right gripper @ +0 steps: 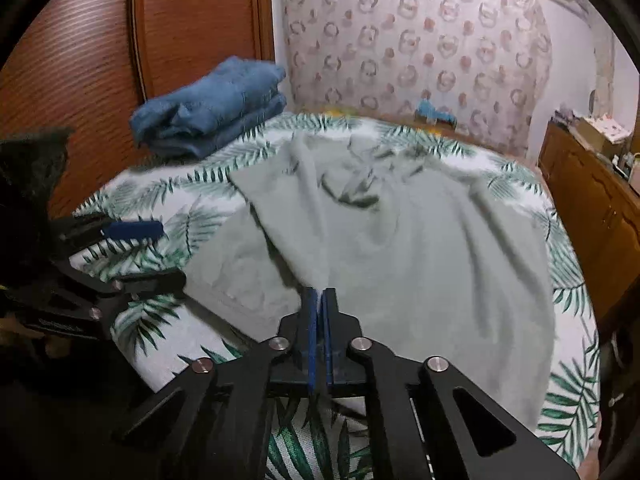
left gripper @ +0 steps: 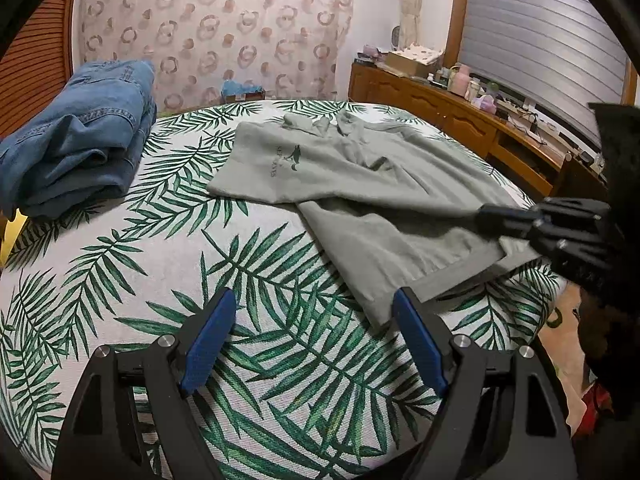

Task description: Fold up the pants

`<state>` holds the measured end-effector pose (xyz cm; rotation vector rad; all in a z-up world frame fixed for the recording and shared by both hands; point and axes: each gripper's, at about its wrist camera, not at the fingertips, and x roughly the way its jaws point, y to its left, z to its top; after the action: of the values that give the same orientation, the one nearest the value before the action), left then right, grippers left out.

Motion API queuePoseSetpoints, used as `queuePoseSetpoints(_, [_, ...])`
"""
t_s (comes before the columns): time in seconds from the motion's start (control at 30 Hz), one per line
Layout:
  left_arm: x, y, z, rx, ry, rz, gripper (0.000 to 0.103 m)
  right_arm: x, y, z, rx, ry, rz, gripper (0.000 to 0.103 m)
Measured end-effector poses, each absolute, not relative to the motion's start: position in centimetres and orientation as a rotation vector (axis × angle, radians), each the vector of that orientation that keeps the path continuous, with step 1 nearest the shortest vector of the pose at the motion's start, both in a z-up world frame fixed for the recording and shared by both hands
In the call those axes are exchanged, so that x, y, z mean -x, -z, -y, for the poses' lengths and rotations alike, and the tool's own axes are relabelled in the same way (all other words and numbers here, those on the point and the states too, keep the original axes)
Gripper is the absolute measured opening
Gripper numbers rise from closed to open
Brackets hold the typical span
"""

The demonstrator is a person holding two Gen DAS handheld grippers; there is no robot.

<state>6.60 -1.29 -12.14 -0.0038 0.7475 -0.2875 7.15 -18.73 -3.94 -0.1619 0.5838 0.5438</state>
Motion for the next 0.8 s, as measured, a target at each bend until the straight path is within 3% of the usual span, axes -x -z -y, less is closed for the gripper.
queuePoseSetpoints(0.8, [-7.7,7.7,4.9,-0.040,0.358,-0.631,0.081,-1.7,1.7,25.9,0.159,-0.354,-0.451,0.001])
